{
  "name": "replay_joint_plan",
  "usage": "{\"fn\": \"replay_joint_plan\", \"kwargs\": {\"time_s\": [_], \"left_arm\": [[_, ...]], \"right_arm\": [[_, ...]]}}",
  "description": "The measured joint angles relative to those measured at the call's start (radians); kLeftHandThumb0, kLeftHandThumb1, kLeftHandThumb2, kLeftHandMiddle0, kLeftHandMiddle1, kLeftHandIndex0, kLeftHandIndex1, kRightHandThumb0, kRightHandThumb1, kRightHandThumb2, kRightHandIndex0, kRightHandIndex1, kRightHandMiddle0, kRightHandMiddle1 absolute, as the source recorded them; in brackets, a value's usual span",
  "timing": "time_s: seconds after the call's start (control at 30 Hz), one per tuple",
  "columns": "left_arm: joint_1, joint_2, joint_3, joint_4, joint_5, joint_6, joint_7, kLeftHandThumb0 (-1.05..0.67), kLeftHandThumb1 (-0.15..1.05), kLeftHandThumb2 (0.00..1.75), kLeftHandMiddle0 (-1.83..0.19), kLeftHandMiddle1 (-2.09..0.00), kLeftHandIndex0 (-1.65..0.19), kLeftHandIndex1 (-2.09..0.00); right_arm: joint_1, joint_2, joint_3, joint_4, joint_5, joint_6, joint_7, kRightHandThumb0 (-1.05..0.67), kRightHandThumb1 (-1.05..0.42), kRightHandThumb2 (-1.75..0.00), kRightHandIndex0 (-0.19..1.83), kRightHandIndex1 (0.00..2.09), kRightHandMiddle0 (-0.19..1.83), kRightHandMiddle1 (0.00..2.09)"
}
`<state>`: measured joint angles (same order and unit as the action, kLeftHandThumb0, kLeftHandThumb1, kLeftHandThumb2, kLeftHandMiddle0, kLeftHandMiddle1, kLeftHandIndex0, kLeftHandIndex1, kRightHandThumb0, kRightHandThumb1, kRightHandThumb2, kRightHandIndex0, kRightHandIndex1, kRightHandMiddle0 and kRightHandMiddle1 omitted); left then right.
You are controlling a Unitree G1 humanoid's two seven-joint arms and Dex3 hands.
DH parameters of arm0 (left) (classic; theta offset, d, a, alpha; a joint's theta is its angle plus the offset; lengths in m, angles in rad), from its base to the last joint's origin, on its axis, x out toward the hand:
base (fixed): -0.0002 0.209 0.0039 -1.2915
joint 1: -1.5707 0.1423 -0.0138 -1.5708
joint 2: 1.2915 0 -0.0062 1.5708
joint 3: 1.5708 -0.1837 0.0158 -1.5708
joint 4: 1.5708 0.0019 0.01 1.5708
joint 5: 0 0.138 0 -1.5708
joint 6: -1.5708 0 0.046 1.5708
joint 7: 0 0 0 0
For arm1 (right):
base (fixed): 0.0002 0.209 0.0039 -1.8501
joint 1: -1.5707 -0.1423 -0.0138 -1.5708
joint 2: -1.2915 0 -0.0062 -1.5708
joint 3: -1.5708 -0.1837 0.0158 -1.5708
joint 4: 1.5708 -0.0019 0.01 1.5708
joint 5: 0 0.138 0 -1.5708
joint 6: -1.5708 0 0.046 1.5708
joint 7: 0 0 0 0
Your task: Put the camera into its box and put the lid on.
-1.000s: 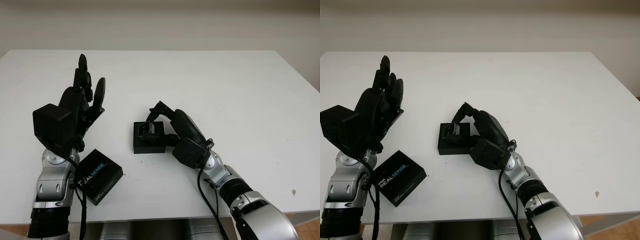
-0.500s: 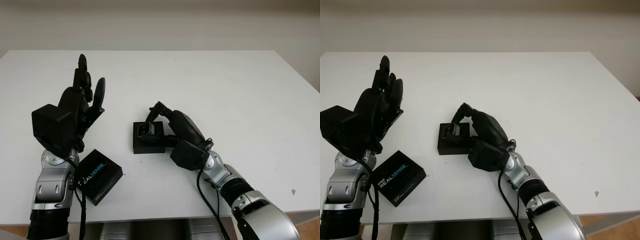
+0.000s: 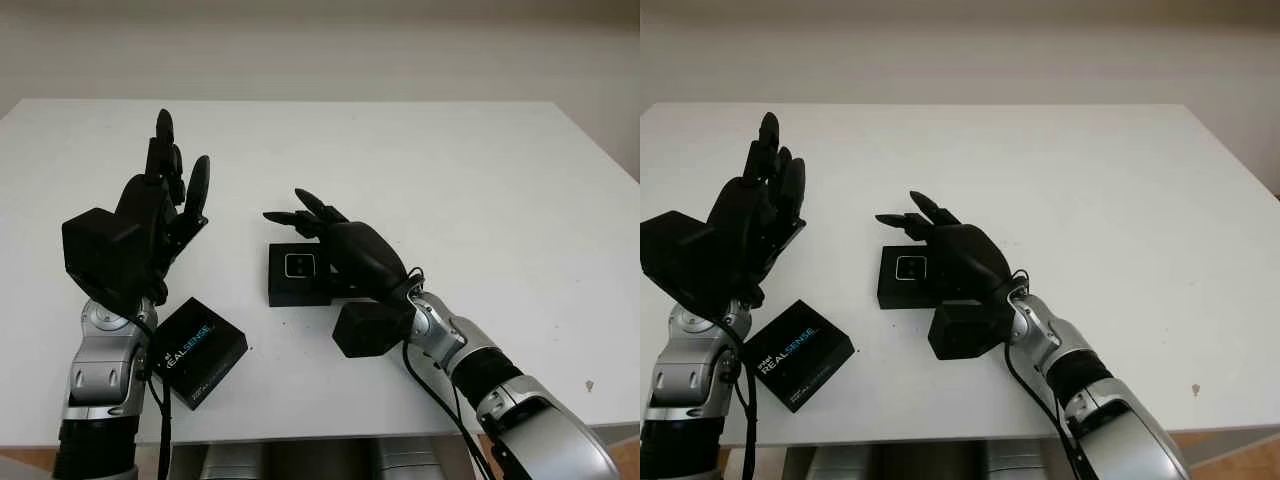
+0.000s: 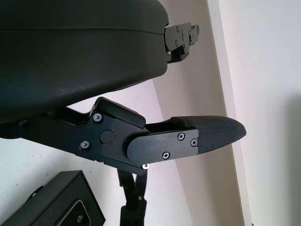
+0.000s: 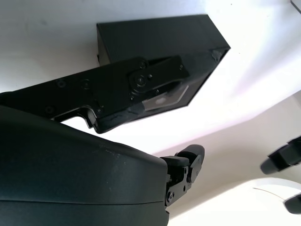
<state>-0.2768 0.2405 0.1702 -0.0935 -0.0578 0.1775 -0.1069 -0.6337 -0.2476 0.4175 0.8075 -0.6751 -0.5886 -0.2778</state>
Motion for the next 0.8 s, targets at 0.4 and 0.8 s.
{"fn": "replay_joint_plan", "kwargs": {"time_s": [0.4,0.8], "left_arm": [[-0.002,0.021,0.000,0.001,0.003,-0.004,-0.010,-0.81,1.05,0.58,0.19,0.00,0.19,0.00],[0.029,0.149,0.021,-0.101,0.030,-0.027,-0.092,-0.87,1.05,0.53,0.19,0.00,0.19,0.00]], "right_arm": [[0.051,-0.067,-0.079,-0.267,0.120,0.065,0.179,-0.80,-1.05,-0.40,-0.15,0.03,-0.12,0.06],[0.115,-0.044,-0.278,-0.584,0.582,0.408,0.533,-0.76,-1.05,-0.51,-0.17,0.02,-0.14,0.05]]}}
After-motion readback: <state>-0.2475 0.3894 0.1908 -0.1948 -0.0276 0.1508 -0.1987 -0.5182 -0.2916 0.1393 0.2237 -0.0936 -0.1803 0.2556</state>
